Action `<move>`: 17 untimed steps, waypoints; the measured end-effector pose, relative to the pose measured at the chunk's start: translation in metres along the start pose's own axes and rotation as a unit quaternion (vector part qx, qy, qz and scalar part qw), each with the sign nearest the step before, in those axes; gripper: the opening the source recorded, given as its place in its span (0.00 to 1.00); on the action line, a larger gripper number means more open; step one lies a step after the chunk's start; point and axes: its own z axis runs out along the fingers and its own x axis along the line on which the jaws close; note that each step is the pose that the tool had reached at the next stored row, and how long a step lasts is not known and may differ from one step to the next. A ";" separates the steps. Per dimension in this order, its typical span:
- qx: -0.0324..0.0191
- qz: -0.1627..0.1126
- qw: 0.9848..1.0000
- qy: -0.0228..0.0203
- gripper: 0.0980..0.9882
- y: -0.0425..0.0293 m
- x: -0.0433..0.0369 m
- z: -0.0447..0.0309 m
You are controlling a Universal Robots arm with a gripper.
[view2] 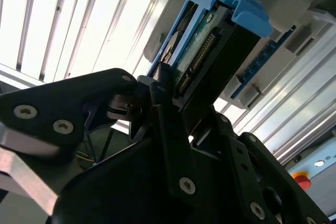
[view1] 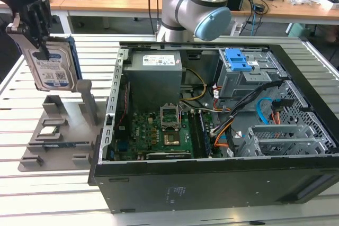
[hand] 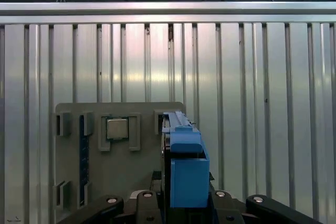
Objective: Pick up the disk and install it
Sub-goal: 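Pick up the disk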
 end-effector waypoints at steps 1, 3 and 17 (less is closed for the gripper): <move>0.000 0.000 1.000 0.000 0.30 0.0001 -0.0001 -0.0012; 0.000 0.000 1.000 0.000 0.30 0.0002 -0.0004 -0.0039; 0.000 0.000 1.000 0.000 0.30 0.0013 -0.0031 -0.0289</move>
